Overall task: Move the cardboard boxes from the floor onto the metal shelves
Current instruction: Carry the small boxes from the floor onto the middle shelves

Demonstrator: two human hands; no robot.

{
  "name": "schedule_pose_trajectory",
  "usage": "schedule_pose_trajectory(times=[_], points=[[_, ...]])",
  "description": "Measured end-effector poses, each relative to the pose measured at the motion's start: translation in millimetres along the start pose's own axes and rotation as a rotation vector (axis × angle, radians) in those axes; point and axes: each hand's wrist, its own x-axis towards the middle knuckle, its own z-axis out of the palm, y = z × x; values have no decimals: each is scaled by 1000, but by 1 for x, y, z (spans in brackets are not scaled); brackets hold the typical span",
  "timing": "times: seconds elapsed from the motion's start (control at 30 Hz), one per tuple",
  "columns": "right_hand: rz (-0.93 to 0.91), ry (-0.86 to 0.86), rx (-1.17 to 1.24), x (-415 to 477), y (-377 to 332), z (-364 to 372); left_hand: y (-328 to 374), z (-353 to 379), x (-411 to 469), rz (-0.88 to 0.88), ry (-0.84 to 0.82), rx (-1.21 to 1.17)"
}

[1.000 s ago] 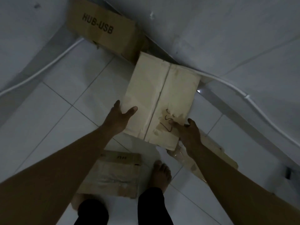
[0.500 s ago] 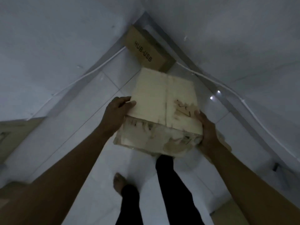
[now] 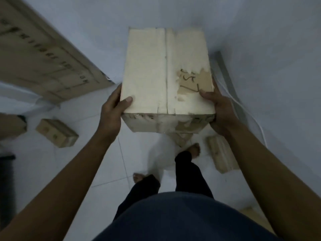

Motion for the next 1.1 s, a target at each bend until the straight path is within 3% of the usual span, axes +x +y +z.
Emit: schedule_pose_trajectory(times=[0.17, 0.4, 0.7, 0.9, 1.1], points=[[-72, -269, -170, -40, 17, 158, 41, -133, -101, 151, 240, -135], [-91, -679, -301, -83, 60, 382, 79, -312, -240, 297, 629, -151], [-82, -1091, -273, -119, 112, 618, 115, -454, -376, 494, 1080, -111], [-74, -1356, -234, -132, 159, 757, 147, -550, -432, 552, 1190, 64], [-81, -1567, -211, -134, 185, 919, 186, -661, -457, 629, 1418, 205]])
